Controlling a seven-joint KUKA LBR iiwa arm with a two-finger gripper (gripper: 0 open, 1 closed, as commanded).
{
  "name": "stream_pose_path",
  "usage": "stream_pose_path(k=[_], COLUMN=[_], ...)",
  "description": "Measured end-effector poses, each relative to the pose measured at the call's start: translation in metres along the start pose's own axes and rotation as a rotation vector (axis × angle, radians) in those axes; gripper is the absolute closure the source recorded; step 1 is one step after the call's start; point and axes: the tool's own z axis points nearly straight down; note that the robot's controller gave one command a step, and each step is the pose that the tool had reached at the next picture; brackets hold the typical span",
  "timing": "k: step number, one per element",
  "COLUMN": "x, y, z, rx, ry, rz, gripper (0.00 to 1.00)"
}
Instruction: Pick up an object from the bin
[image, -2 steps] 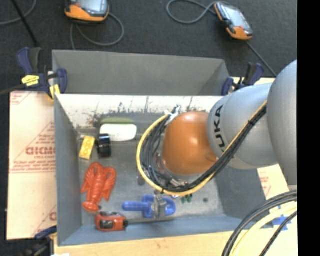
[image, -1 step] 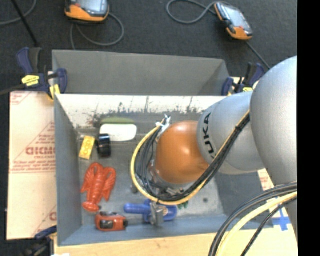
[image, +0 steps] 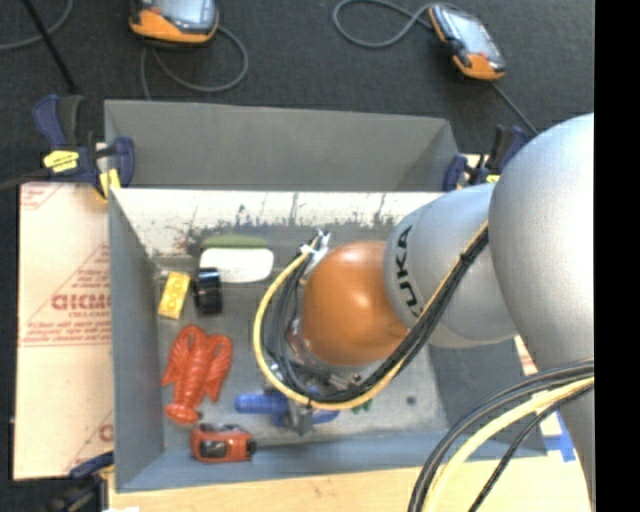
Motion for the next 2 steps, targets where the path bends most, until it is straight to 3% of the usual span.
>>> stream_pose_path(k=[1, 2], x=[0.000, -0.007], y=[0.000, 0.001], z=[0.000, -0.053], rx=[0.000, -0.001], ry=[0.000, 0.007], rz=[0.001, -0.019], gripper=[1.00, 1.00])
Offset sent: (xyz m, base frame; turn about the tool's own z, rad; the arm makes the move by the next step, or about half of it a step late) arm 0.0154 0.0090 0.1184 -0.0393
